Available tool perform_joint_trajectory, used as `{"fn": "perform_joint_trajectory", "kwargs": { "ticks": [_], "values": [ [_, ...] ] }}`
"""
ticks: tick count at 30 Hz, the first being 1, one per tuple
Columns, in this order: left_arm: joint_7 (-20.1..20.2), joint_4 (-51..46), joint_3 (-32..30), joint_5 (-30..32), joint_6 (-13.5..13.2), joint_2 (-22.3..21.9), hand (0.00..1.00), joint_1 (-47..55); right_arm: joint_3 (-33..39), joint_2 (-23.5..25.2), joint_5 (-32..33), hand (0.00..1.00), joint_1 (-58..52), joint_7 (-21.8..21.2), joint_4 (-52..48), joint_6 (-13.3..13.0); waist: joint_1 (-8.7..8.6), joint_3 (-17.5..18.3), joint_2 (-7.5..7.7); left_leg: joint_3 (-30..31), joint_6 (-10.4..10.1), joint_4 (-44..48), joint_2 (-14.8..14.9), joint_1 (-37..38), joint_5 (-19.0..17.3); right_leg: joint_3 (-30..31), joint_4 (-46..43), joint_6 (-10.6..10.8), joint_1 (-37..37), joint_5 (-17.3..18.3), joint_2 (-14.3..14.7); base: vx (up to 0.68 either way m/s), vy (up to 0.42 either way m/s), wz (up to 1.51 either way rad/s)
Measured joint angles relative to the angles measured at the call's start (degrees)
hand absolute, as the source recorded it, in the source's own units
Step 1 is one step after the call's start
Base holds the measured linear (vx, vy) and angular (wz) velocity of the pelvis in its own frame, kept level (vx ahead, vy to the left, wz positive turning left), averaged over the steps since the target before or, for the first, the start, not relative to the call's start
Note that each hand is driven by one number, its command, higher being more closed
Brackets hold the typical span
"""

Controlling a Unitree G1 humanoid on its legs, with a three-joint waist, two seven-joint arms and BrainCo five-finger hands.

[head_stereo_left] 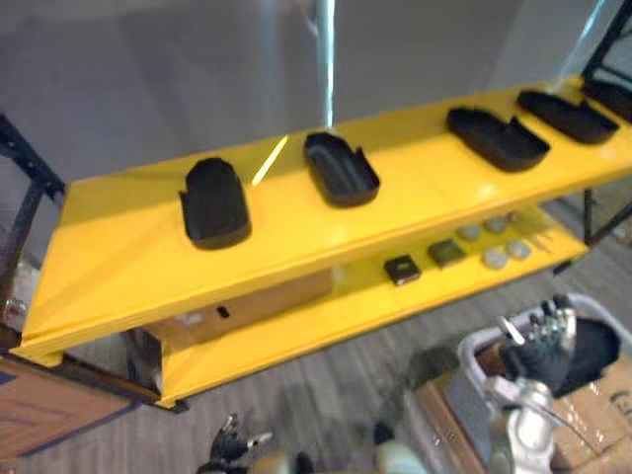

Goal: Walk over and take plastic housings, then place them on the shelf

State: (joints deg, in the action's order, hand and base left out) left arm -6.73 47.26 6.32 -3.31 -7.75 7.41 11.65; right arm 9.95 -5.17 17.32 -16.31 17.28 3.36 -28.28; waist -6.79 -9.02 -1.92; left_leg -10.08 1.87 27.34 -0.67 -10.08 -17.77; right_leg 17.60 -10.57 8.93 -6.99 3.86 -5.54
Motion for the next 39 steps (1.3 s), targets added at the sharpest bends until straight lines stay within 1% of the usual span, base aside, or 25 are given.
{"fn": "perform_joint_trajectory", "kwargs": {
  "ticks": [2, 3, 5, 6, 9, 10, 13, 14, 16, 17, 19, 22, 23, 24, 25, 26, 27, 28, 30, 31, 32, 34, 35, 37, 39],
  "values": [
    [0.0, -0.3, 0.0, 1.7, 0.2, 0.9, 0.00, 0.0, -1.8, 0.9, 0.2, 0.00, -0.2, 0.3, 0.0, 0.0, 0.15, -0.4, 0.65, -1.2, 0.6, -0.5, 0.4, 0.7, 0.1, -0.8, 0.4, -0.3, 0.3, -0.7, -0.2, 0.04, 0.090, -0.36],
    [-0.3, -0.5, -0.5, 2.1, 0.4, 1.4, 0.00, 0.1, -3.4, 1.2, 0.5, 0.00, -0.1, -0.1, 0.0, 0.0, 0.26, -0.8, 0.95, -2.3, 0.8, -1.3, 1.2, 1.9, 0.2, -4.1, 0.5, -1.2, 0.5, -1.8, -0.2, 0.04, 0.039, -0.47],
    [-1.3, -0.6, -1.3, 2.2, 0.8, 1.7, 0.00, 0.4, -5.1, 1.2, 0.4, 0.00, -0.5, -1.2, 0.0, -0.1, 0.62, -0.8, 1.05, -3.6, 0.7, -2.5, 2.0, 3.1, 0.2, -7.7, 1.4, -2.2, 1.1, -2.4, -0.2, 0.05, -0.016, -0.49],
    [-1.7, -0.5, -1.3, 2.1, 0.7, 1.9, 0.00, 0.5, -5.7, 1.1, 0.2, 0.00, -1.1, -1.2, -0.1, -0.1, 0.62, -0.6, 1.37, -3.9, 0.4, -3.3, 2.1, 3.6, 0.4, -8.1, 1.9, -2.1, 1.2, -2.5, -0.2, 0.07, -0.049, -0.28],
    [-2.0, -0.4, -1.8, 2.1, 0.2, 1.8, 0.00, 0.8, -5.8, 1.1, -0.1, 0.00, -1.3, -1.1, -0.1, -0.1, 1.23, -0.5, 1.37, -4.4, -0.3, -4.9, 2.4, 4.3, 0.7, -8.3, 2.5, -2.1, 1.0, -2.5, 0.1, 0.08, -0.079, -0.09],
    [-2.1, 0.2, -3.1, 2.2, 0.1, 1.5, 0.00, 1.0, -5.8, 0.9, -0.1, 0.00, -1.1, -1.2, -0.2, -0.1, 1.36, -0.6, 0.61, -4.3, -0.8, -5.0, 3.1, 4.3, 0.7, -9.5, 3.2, -2.1, 0.9, -2.6, 0.5, 0.08, -0.086, -0.04],
    [-2.3, 2.0, -3.7, 2.0, -0.2, 0.8, 0.00, 2.7, -6.1, 0.4, -0.2, 0.00, -1.0, -1.2, -0.2, -0.1, 1.35, -0.3, -0.40, -4.3, -1.4, -5.4, 4.1, 4.4, 0.7, -9.9, 3.9, -1.3, 0.9, -3.2, 1.1, 0.09, -0.076, -0.03],
    [-2.2, 2.5, -3.8, 1.9, -0.7, 0.5, 0.00, 3.6, -6.1, 0.1, -0.3, 0.00, -0.8, -1.2, -0.2, 0.0, 1.49, -0.3, -0.52, -4.1, -2.0, -6.2, 4.2, 4.9, 1.0, -10.4, 4.3, -1.2, 1.1, -3.4, 1.2, 0.14, -0.091, 0.02],
    [-2.2, 2.5, -4.0, 1.4, -2.1, 0.2, 0.00, 4.4, -6.0, -0.7, -0.2, 0.00, -0.4, -1.6, -0.3, 0.0, 1.59, -0.4, -0.69, -2.8, -2.6, -8.1, 4.2, 6.2, 1.8, -12.8, 4.4, -1.3, 1.9, -3.5, 1.2, 0.13, -0.091, 0.17],
    [-2.2, 2.4, -4.2, 1.3, -2.3, 0.0, 0.00, 4.3, -5.8, -1.1, -0.2, 0.00, -0.3, -2.2, -0.3, 0.0, 1.72, -0.4, -0.74, -2.6, -2.8, -8.8, 4.1, 6.7, 2.1, -13.3, 4.6, -1.3, 2.3, -3.4, 1.2, 0.08, -0.069, 0.16],
    [-2.2, 2.2, -5.2, 0.9, -2.7, -0.7, 0.00, 4.2, -5.4, -1.5, -0.2, 0.00, 0.1, -3.0, -0.3, 0.0, 2.13, -0.5, -0.98, -2.3, -2.9, -9.8, 3.9, 7.4, 2.6, -14.2, 5.4, -1.4, 3.2, -3.4, 1.0, 0.05, -0.034, 0.11],
    [-2.0, 0.9, -5.7, 1.1, -4.2, -1.3, 0.00, 4.2, -4.6, -1.7, -0.2, 0.00, 1.3, -3.9, -0.3, 0.0, 3.07, -0.6, -1.28, -1.3, -2.9, -11.4, 3.1, 7.7, 3.8, -14.6, 6.1, -1.4, 3.4, -3.4, 0.8, 0.02, -0.017, 0.08],
    [-2.0, 0.6, -5.9, 1.1, -4.5, -1.6, 0.00, 4.3, -4.7, -1.8, -0.2, 0.00, 2.0, -4.1, -0.2, 0.2, 3.48, -0.7, -1.27, 0.1, -2.8, -10.2, 2.7, 7.2, 3.9, -14.3, 6.2, -1.4, 3.4, -3.4, 0.8, 0.00, 0.000, -0.14],
    [-2.1, 0.2, -6.6, 1.0, -4.5, -1.7, 0.00, 4.4, -5.0, -2.1, -0.2, 0.00, 3.2, -4.2, 0.1, 0.6, 4.03, -0.8, -1.10, 3.8, -2.8, -7.4, 1.9, 6.0, 3.9, -13.3, 6.2, -1.4, 3.1, -3.5, 0.8, -0.01, 0.014, -0.29],
    [-2.1, -0.2, -6.9, 0.9, -4.5, -1.8, 0.00, 4.5, -5.2, -2.4, -0.2, 0.00, 4.0, -4.2, 0.3, 0.8, 4.57, -1.2, -0.86, 5.7, -2.8, -6.2, 1.6, 5.8, 3.8, -12.4, 6.1, -1.4, 3.0, -3.6, 0.9, -0.02, 0.022, -0.65],
    [-2.3, -1.0, -7.8, 0.9, -4.3, -2.3, 0.00, 5.1, -5.8, -3.2, -0.2, 0.00, 6.1, -4.6, 1.3, 1.0, 5.52, -1.6, -0.30, 8.3, -2.8, -4.6, 1.0, 5.8, 3.8, -10.4, 6.2, -1.5, 3.0, -4.2, 1.0, -0.03, 0.042, -0.89],
    [-2.6, -1.6, -7.9, 1.1, -4.2, -2.4, 0.00, 5.5, -6.2, -3.7, -0.1, 0.00, 7.8, -4.8, 2.1, 1.0, 6.14, -1.7, -0.08, 8.5, -2.8, -4.4, 0.9, 6.1, 3.5, -8.6, 6.4, -1.5, 2.5, -4.9, 1.3, -0.05, 0.065, -0.85],
    [-3.0, -1.8, -7.9, 1.2, -4.2, -2.4, 0.00, 5.5, -6.3, -3.8, -0.1, 0.00, 8.6, -4.8, 2.1, 1.0, 6.15, -1.8, 0.02, 8.4, -2.7, -4.4, 1.0, 5.9, 2.9, -8.0, 6.6, -1.3, 2.0, -5.2, 1.6, -0.06, 0.077, -0.62],
    [-3.3, -2.1, -7.9, 1.6, -3.4, -3.0, 0.00, 5.5, -6.8, -3.8, -0.1, 0.00, 10.5, -4.6, 2.1, 1.0, 6.18, -2.2, -0.66, 8.5, -2.9, -4.9, 2.1, 6.0, -0.5, -6.1, 7.8, -1.5, 0.6, -6.1, 3.0, -0.12, 0.116, -0.56],
    [-3.4, -2.2, -8.0, 2.2, -3.3, -2.7, 0.00, 5.4, -7.0, -3.4, 0.0, 0.00, 10.7, -4.7, 2.1, 1.0, 6.20, -2.7, -0.48, 8.0, -2.9, -4.9, 2.3, 6.1, -0.9, -6.1, 8.5, -1.9, 0.5, -6.4, 2.8, -0.16, 0.140, -0.62],
    [-3.6, -2.1, -8.0, 2.4, -3.3, -2.6, 0.00, 5.4, -7.4, -2.9, 0.5, 0.00, 10.3, -4.7, 2.1, 1.0, 6.18, -3.3, 0.37, 7.1, -2.8, -4.9, 2.2, 6.0, -1.3, -6.7, 9.1, -2.9, 0.4, -7.1, 2.4, -0.13, 0.105, -0.45],
    [-4.0, -1.6, -8.0, 2.2, -3.3, -1.6, 0.00, 5.5, -8.4, -2.2, 0.9, 0.00, 9.7, -5.0, 2.1, 1.2, 6.27, -3.7, 1.21, 5.8, -3.3, -4.9, 2.4, 6.0, -2.1, -6.9, 9.7, -4.0, 0.0, -7.8, 2.2, -0.09, 0.083, -0.43],
    [-4.2, -1.0, -7.8, 2.1, -3.3, -1.4, 0.00, 5.5, -9.0, -1.4, 1.8, 0.00, 9.3, -5.5, 2.0, 1.7, 6.01, -3.7, 1.36, 4.9, -3.3, -5.0, 2.5, 6.0, -2.2, -8.0, 9.7, -4.4, -0.2, -8.1, 1.9, -0.04, 0.065, -0.38],
    [-4.3, -0.9, -7.7, 2.3, -3.4, -1.1, 0.00, 4.6, -9.4, -1.1, 2.2, 0.00, 7.6, -6.5, 2.0, 2.3, 5.89, -3.6, 1.47, 4.7, -3.3, -4.9, 2.7, 6.0, -2.6, -9.6, 9.1, -4.2, -0.1, -8.3, 1.5, 0.02, 0.026, -0.11],
    [-4.3, -0.9, -7.5, 3.8, -3.9, -1.0, 0.00, 3.0, -9.4, -1.1, 1.2, 0.00, 5.8, -6.2, 2.0, 3.2, 5.89, -3.4, 0.94, 5.1, -3.7, -4.9, 3.0, 6.0, -3.1, -10.0, 7.8, -4.0, -0.6, -8.1, 1.9, 0.07, -0.008, 0.05]
  ]
}}
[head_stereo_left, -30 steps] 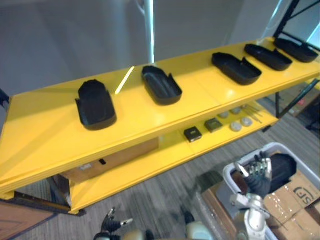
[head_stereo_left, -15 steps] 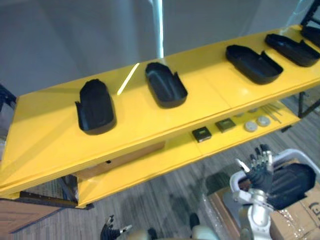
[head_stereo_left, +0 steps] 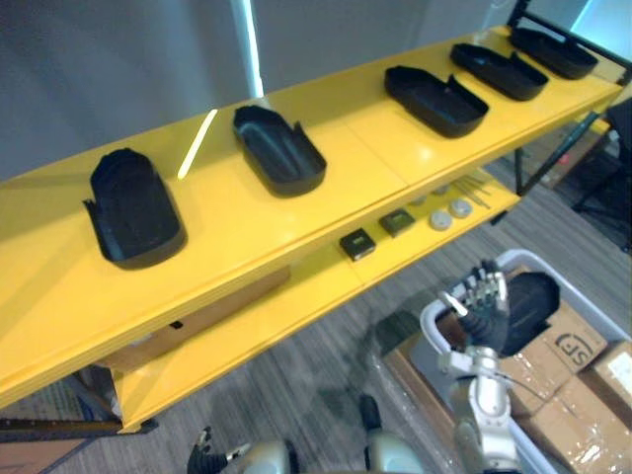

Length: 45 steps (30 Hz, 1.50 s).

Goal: Walk over and take plastic housings, then place them on the shelf

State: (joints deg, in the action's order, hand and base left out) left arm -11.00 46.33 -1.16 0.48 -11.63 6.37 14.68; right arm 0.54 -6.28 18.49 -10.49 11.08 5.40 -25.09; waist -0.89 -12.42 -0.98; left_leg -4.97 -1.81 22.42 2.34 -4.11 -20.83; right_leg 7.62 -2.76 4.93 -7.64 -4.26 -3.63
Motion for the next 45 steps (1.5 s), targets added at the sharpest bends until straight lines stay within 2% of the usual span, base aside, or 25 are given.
{"fn": "perform_joint_trajectory", "kwargs": {
  "ticks": [3, 6, 8, 10, 11, 12, 13, 15, 16, 18, 19, 21, 22, 23, 26, 27, 29, 30, 31, 32, 33, 36, 39, 42, 45],
  "values": [
    [1.2, -1.7, 2.4, 4.4, -1.2, 0.1, 0.00, -2.9, 0.6, 0.0, -2.4, 0.00, -1.3, 4.3, 1.1, 2.5, -0.41, 0.0, -1.03, 1.6, 0.2, 3.2, 0.5, -0.5, 0.0, 0.5, -3.7, 1.5, -1.6, 0.3, 1.5, 0.15, -0.015, -0.09],
    [3.0, -4.9, 6.8, 4.7, -0.6, 0.5, 0.00, -3.9, 2.3, 0.8, -2.3, 0.00, -2.2, 7.6, 2.3, 2.3, -1.59, -0.2, -1.04, 1.0, -0.3, 5.4, 1.6, 1.5, -1.5, 3.8, -8.1, 0.9, -2.5, 0.7, 3.5, 0.09, 0.054, -0.69],
    [4.5, -7.3, 9.4, 4.6, 0.6, 0.4, 0.00, -5.0, 4.5, 1.5, -1.7, 0.00, -3.9, 7.6, 2.2, 1.3, -3.32, -1.7, -0.75, -2.3, 0.8, 6.1, 2.2, 4.5, -3.8, 3.2, -11.1, 0.4, -2.8, 1.0, 4.6, -0.04, 0.094, -1.01],
    [5.0, -8.2, 10.3, 4.6, 2.5, 0.4, 0.00, -5.8, 5.2, 1.8, -0.9, 0.00, -7.3, 7.0, 1.1, 1.2, -3.69, -2.2, 0.20, -6.1, 2.0, 6.4, 2.5, 4.9, -4.5, 1.2, -10.3, -1.9, -4.3, -0.7, 4.6, -0.15, 0.069, -1.24],
    [4.9, -8.7, 10.4, 4.3, 4.0, 0.6, 0.00, -5.7, 5.3, 2.1, 0.4, 0.00, -9.0, 5.9, 0.4, 1.3, -4.06, -2.7, -0.26, -8.9, 2.9, 5.6, 3.2, 4.3, -4.8, -1.8, -9.2, -5.6, -4.6, -0.3, 4.2, -0.23, 0.078, -1.20],
    [4.7, -8.6, 10.4, 3.8, 5.3, 1.5, 0.00, -5.6, 5.3, 2.9, 1.6, 0.00, -11.0, 4.7, -0.3, 1.3, -4.47, -3.3, 0.87, -11.9, 3.4, 5.6, 3.3, 4.0, -4.6, -6.6, -14.5, -6.0, -6.7, 2.9, 2.7, -0.21, 0.085, -1.15],
    [4.6, -8.4, 10.4, 3.6, 6.1, 1.9, 0.00, -5.5, 5.4, 3.2, 1.8, 0.00, -11.7, 4.1, -0.5, 1.3, -4.49, -3.5, 1.13, -13.5, 3.6, 5.6, 3.5, 4.0, -4.5, -8.5, -17.2, -6.2, -7.4, 4.4, 1.9, -0.23, 0.103, -1.13],
    [4.3, -7.5, 10.2, 1.8, 7.6, 2.3, 0.00, -3.6, 5.1, 3.5, 1.4, 0.00, -11.7, 2.9, -0.6, 1.3, -3.99, -3.6, 0.40, -19.2, 4.1, 5.1, 5.5, 4.0, -4.2, -16.4, -25.0, -7.7, -7.3, 9.3, -2.2, -0.15, 0.074, -1.20],
    [4.1, -7.5, 9.7, 1.0, 7.7, 2.3, 0.00, -3.4, 4.8, 3.6, 1.4, 0.00, -11.4, 2.6, -0.6, 1.2, -3.74, -3.5, 0.22, -20.4, 4.1, 5.1, 6.0, 4.0, -4.2, -17.7, -26.2, -7.7, -7.1, 10.1, -3.5, -0.09, 0.035, -1.28],
    [2.4, -7.0, 7.9, 0.1, 8.0, 2.3, 0.00, -3.4, 2.4, 3.6, 1.4, 0.00, -10.0, 2.4, -0.8, 1.3, -2.32, -3.5, 0.04, -25.1, 4.0, 6.2, 8.0, 2.8, -4.1, -21.9, -28.8, -8.8, -4.5, 11.1, -8.7, -0.05, -0.037, -1.16],
    [2.2, -6.7, 7.7, -0.1, 8.0, 2.7, 0.00, -3.4, 1.7, 3.7, 1.3, 0.00, -9.5, 2.3, -0.9, 1.3, -2.23, -3.5, 0.09, -25.9, 4.0, 6.5, 8.5, 2.5, -4.1, -22.4, -28.5, -8.8, -3.7, 11.0, -9.7, -0.04, -0.105, -0.97],
    [2.1, -5.3, 6.6, -0.2, 8.0, 3.6, 0.00, -3.4, 0.0, 3.8, 0.0, 0.00, -9.0, 2.4, -1.9, 1.9, -1.52, -3.5, 0.27, -27.5, 3.9, 7.9, 10.0, 1.4, -4.1, -23.3, -25.2, -6.7, -0.6, 9.1, -11.4, -0.01, -0.141, -0.80],
    [2.1, -3.3, 6.3, -0.2, 8.1, 4.0, 0.00, -3.4, -0.3, 3.9, -1.1, 0.00, -8.8, 2.6, -3.0, 2.8, -1.22, -3.4, 0.42, -27.4, 2.9, 8.0, 10.8, 0.9, -3.5, -23.8, -22.0, -5.5, 0.1, 9.4, -10.3, 0.00, -0.219, -0.68],
    [2.0, -1.4, 6.3, -0.1, 8.1, 4.0, 0.00, -3.0, -0.1, 3.8, -1.3, 0.00, -9.0, 2.8, -3.7, 3.2, -1.39, -3.9, -0.39, -27.4, 1.9, 7.9, 11.4, 1.0, -2.9, -24.8, -19.9, -3.5, 0.9, 9.8, -9.6, 0.00, -0.185, -0.54],
    [1.8, -0.3, 5.7, -0.2, 7.9, 3.1, 0.00, -2.1, 0.1, 3.0, -1.4, 0.00, -10.4, 2.8, -3.7, 5.4, -1.52, -4.4, -0.70, -28.2, 0.6, 8.0, 11.9, 2.5, -2.2, -24.8, -15.2, 3.0, 4.2, 12.4, -8.6, 0.06, -0.204, -0.27],
    [1.4, -0.2, 5.6, -0.4, 7.9, 2.6, 0.00, -2.0, 0.1, 2.4, -1.4, 0.00, -10.7, 2.7, -3.7, 6.0, -1.53, -4.5, -1.30, -28.2, -0.1, 7.9, 12.3, 3.2, -1.6, -24.8, -13.8, 3.1, 5.2, 12.4, -7.8, 0.08, -0.135, -0.22],
    [1.1, -0.1, 4.5, -2.0, 6.8, 2.0, 0.00, -1.4, 0.6, 1.2, -1.4, 0.00, -11.4, 2.1, -3.7, 6.6, -1.73, -4.5, -1.41, -26.8, 0.4, 8.4, 12.2, 4.2, 0.4, -24.4, -11.5, 3.1, 7.4, 12.3, -7.1, 0.10, -0.127, -0.26],
    [1.1, -0.2, 3.9, -3.0, 5.7, 2.1, 0.00, -1.2, 1.0, 0.7, -1.4, 0.00, -11.6, 1.3, -3.7, 6.6, -1.52, -5.1, -0.12, -24.1, 1.3, 11.6, 11.8, 2.6, 2.3, -23.2, -10.9, 2.8, 7.9, 12.1, -7.4, 0.09, -0.113, -0.39],
    [1.1, -0.5, 3.5, -3.8, 5.0, 2.1, 0.00, -0.9, 1.0, 0.8, -1.5, 0.00, -10.8, 0.8, -3.7, 6.4, -1.24, -5.2, 0.09, -21.6, 1.4, 12.6, 11.2, 1.1, 2.0, -22.2, -11.0, 2.8, 7.4, 12.1, -7.8, 0.05, -0.043, -0.54],
    [1.0, -1.2, 3.5, -5.3, 3.8, 2.1, 0.00, -0.3, 1.7, -0.1, -2.1, 0.00, -9.6, 0.1, -3.1, 6.2, -1.21, -5.1, 0.40, -16.0, 0.1, 6.1, 7.8, -0.2, 0.8, -20.4, -11.8, 2.8, 5.2, 12.1, -8.6, 0.01, 0.047, -0.76],
    [1.0, -2.2, 3.8, -6.8, 2.8, 1.6, 0.00, 0.5, 2.3, -1.8, -2.1, 0.00, -7.3, 0.0, -2.4, 6.0, -1.13, -5.5, -0.42, -12.8, -1.7, 0.1, 6.7, -0.7, 3.9, -18.8, -13.5, 2.8, 2.5, 12.1, -8.2, 0.01, 0.061, -0.78],
    [1.0, -3.6, 3.7, -7.4, 0.9, 2.0, 0.00, 0.4, 2.8, -1.7, -2.0, 0.00, -6.3, 0.3, -2.1, 5.3, -1.36, -7.1, 0.72, -12.9, -1.9, 0.1, 5.1, -0.8, 4.5, -17.9, -13.8, 3.4, 1.2, 11.8, -9.3, 0.02, 0.043, -0.23],
    [0.7, -5.0, 3.8, -7.2, 0.4, 2.3, 0.00, 0.6, 2.8, -1.5, -1.2, 0.00, -5.8, 0.6, -2.1, 5.2, -0.86, -7.7, 1.28, -12.5, -1.8, 0.1, 4.2, 0.0, 4.5, -18.3, -12.8, 3.9, 2.6, 11.3, -10.0, 0.02, 0.056, 0.05],
    [-0.1, -7.4, 4.8, -7.7, 0.4, 2.3, 0.00, 0.5, 2.9, -1.7, -1.3, 0.00, -0.9, 1.6, -1.6, 5.4, 0.10, -8.6, 0.52, -10.3, -1.7, -0.1, 3.2, -0.2, 4.6, -19.2, -11.2, 4.6, 3.9, 10.8, -10.6, 0.02, 0.044, 0.16],
    [-0.2, -9.3, 5.6, -9.6, 0.4, 2.2, 0.00, 0.4, 3.5, -4.1, -1.4, 0.00, 7.7, 3.4, 2.3, 6.9, 0.12, -9.7, -0.63, -7.4, -0.9, -0.1, 2.5, -2.0, 5.1, -22.0, -9.4, 4.9, 4.9, 9.7, -11.0, -0.02, 0.010, 0.39]
  ]
}}
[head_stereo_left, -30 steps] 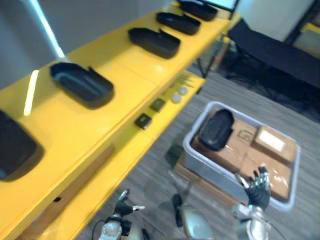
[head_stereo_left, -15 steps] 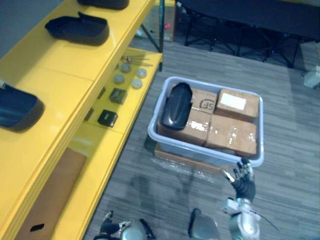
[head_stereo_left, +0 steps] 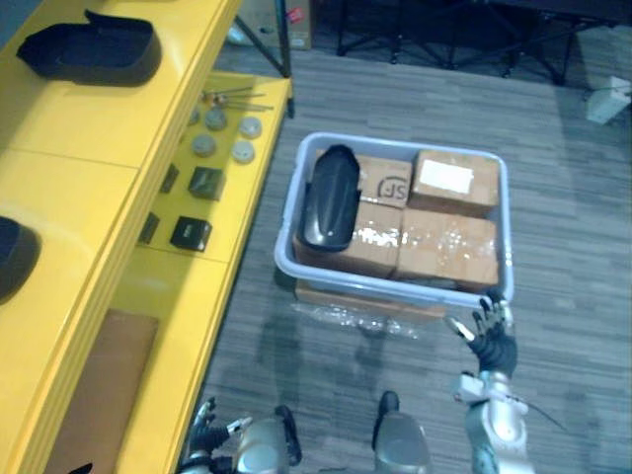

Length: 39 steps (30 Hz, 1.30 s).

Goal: Walk over and take plastic housings, then place them on the shelf

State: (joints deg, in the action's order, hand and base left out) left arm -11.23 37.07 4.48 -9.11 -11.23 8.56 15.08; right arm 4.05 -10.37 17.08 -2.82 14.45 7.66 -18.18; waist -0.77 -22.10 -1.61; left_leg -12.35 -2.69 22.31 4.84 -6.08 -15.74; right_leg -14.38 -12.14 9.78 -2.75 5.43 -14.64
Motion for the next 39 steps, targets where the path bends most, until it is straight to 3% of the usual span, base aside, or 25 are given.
{"fn": "perform_joint_trajectory", "kwargs": {
  "ticks": [2, 5, 10, 15, 19, 20, 21, 22, 23, 25, 29, 32, 39],
  "values": [
    [0.0, -0.8, 0.9, -0.1, 0.0, -0.2, 0.00, -0.8, 2.0, -4.9, 0.2, 0.00, 13.6, 3.4, 8.7, 2.9, 1.35, -2.1, -1.86, 2.4, 0.6, 0.0, -0.7, -0.9, 0.5, -2.6, 0.8, -0.1, 1.0, -1.4, -0.3, -0.06, 0.038, 0.50],
    [0.0, -0.5, 0.9, -1.0, 0.0, -1.3, 0.00, -1.6, 3.7, -11.6, 0.3, 0.00, 30.6, 7.0, 19.8, 5.8, 3.57, -3.3, -3.50, 5.0, 1.2, 0.0, -1.7, -3.8, 1.9, -5.7, 1.6, -0.2, 0.5, -3.0, -0.9, -0.09, 0.054, 0.51],
    [0.1, 2.5, 1.4, -2.1, 0.0, -2.8, 0.00, -2.0, 3.1, -20.2, 0.7, 0.00, 50.4, 10.8, 32.4, 9.0, 7.92, -4.9, -6.16, 7.6, 2.0, 0.1, -2.9, -7.5, 3.2, -8.9, 1.4, -0.4, -1.4, -4.4, -2.2, -0.06, 0.050, 0.33],
    [0.3, 5.9, 1.4, -2.4, -0.9, -4.6, 0.00, -2.5, 0.4, -22.6, 0.4, 0.00, 56.4, 13.4, 38.8, 13.3, 10.22, -5.8, -8.36, 9.1, 2.2, 0.7, -4.3, -8.2, 3.3, -11.1, -2.0, -0.4, -2.2, -4.3, -3.8, -0.02, 0.042, 0.17],
    [1.2, 7.9, 3.0, -4.0, -1.5, -4.5, 0.00, -4.0, -0.8, -24.9, 0.1, 0.00, 60.2, 16.6, 43.6, 18.8, 11.38, -6.1, -9.55, 10.3, 2.2, 5.1, -5.0, -11.4, 3.3, -12.4, -4.9, -0.8, -4.2, -4.1, -5.2, -0.02, 0.025, 0.07],
    [1.4, 8.7, 3.2, -4.4, -2.1, -4.7, 0.00, -4.3, -0.8, -25.8, 0.0, 0.00, 60.9, 17.5, 44.8, 20.1, 11.78, -6.3, -10.07, 10.5, 2.2, 8.8, -5.2, -13.0, 3.3, -12.4, -5.0, -0.8, -3.9, -4.1, -5.6, 0.02, 0.082, 0.08],
    [1.6, 9.6, 3.3, -4.5, -2.7, -5.0, 0.00, -4.5, -0.8, -26.8, 0.0, 0.00, 61.8, 18.8, 45.7, 21.3, 12.28, -6.5, -10.37, 10.7, 3.0, 18.6, -5.8, -18.6, 5.3, -12.5, -5.3, -0.8, -3.7, -4.0, -6.6, 0.02, 0.104, 0.10],
    [1.8, 10.2, 3.3, -4.5, -3.0, -5.1, 0.00, -5.0, -0.6, -27.3, 0.0, 0.00, 62.2, 19.6, 46.0, 21.5, 12.32, -6.6, -10.25, 10.9, 3.5, 21.7, -6.6, -22.1, 4.0, -12.5, -5.6, -0.7, -3.9, -3.9, -7.4, 0.03, 0.132, 0.09],
    [2.4, 12.0, 4.2, -4.6, -3.0, -5.2, 0.00, -4.9, -0.9, -28.5, -0.2, 0.00, 63.5, 21.1, 47.2, 22.4, 12.39, -5.3, -12.13, 12.6, 3.5, 4.1, -6.6, -20.1, 9.5, -13.2, -6.4, -0.3, -4.2, -3.7, -7.5, 0.04, 0.109, -0.01],
    [2.7, 12.1, 5.6, -5.9, -3.2, -5.2, 0.00, -5.4, -0.7, -29.4, -1.4, 0.00, 65.2, 22.9, 48.8, 23.6, 12.97, -5.8, -11.39, 12.4, 4.2, 2.6, -8.7, -19.6, 9.6, -13.7, -8.4, 1.0, -5.6, -2.6, -10.2, 0.02, 0.128, 0.05],
    [3.2, 11.4, 7.6, -6.8, -3.3, -4.5, 0.00, -5.8, -0.8, -29.2, -2.8, 0.00, 67.8, 25.8, 51.1, 27.2, 15.30, -5.8, -11.38, 12.2, 4.2, 2.8, -9.4, -20.0, 9.6, -13.8, -6.2, -0.2, -5.2, -1.1, -10.2, -0.02, 0.034, 0.01],
    [3.2, 11.4, 7.7, -7.9, -3.3, -4.3, 0.00, -5.5, -0.8, -29.3, -4.5, 0.00, 68.3, 26.9, 51.4, 29.5, 15.41, -5.7, -11.55, 12.4, 3.9, 2.8, -9.2, -20.0, 9.8, -13.9, -7.3, 1.0, -5.3, -0.1, -10.2, -0.06, -0.070, -0.03],
    [3.4, 12.4, 8.2, -9.0, -3.7, -4.3, 0.00, -5.3, -0.8, -29.3, -4.1, 0.00, 68.3, 29.7, 53.6, 33.3, 15.23, -5.5, -11.81, 13.1, 2.6, 0.6, -8.8, -20.3, 11.3, -13.9, -8.3, 0.7, -7.1, 1.2, -9.9, -0.10, -0.053, -0.02]
  ]
}}
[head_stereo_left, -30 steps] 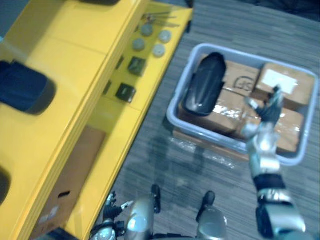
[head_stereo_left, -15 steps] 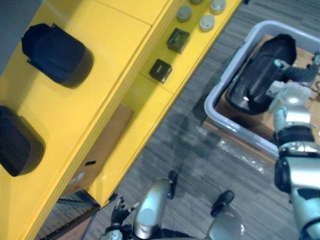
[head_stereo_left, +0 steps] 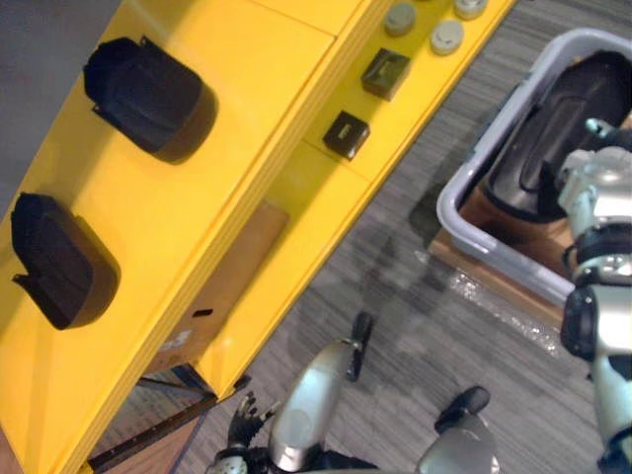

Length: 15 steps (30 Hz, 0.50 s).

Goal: Walk over and take plastic housings, then place them on the shelf

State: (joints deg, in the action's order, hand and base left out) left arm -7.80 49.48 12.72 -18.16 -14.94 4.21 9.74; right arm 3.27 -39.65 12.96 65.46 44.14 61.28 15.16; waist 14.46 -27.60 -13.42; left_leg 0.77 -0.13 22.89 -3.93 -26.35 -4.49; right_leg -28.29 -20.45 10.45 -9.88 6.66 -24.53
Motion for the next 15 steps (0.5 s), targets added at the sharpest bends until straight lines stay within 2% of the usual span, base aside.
{"fn": "perform_joint_trajectory", "kwargs": {
  "ticks": [5, 15],
  "values": [
    [0.0, 0.1, 0.4, 0.1, 0.1, 0.1, 0.00, -0.1, 0.8, 0.2, 1.0, 0.00, -0.5, 3.5, 0.0, -0.2, 0.11, 0.1, -0.10, 0.6, -0.1, -0.3, 0.4, -1.0, 0.8, -0.3, 0.0, 0.1, -0.7, 0.0, 0.6, -0.06, -0.046, 0.04],
    [-0.6, 0.2, 1.3, 0.0, 0.1, 0.1, 0.00, -0.8, 1.1, 0.6, 1.0, 0.00, -3.2, 3.3, 0.0, -1.3, 0.61, 0.1, -0.08, 0.4, -0.4, -0.2, 1.3, -1.8, 0.9, 0.0, 0.0, 0.2, -2.0, -0.1, 1.5, -0.02, -0.018, -0.02]
  ]
}}
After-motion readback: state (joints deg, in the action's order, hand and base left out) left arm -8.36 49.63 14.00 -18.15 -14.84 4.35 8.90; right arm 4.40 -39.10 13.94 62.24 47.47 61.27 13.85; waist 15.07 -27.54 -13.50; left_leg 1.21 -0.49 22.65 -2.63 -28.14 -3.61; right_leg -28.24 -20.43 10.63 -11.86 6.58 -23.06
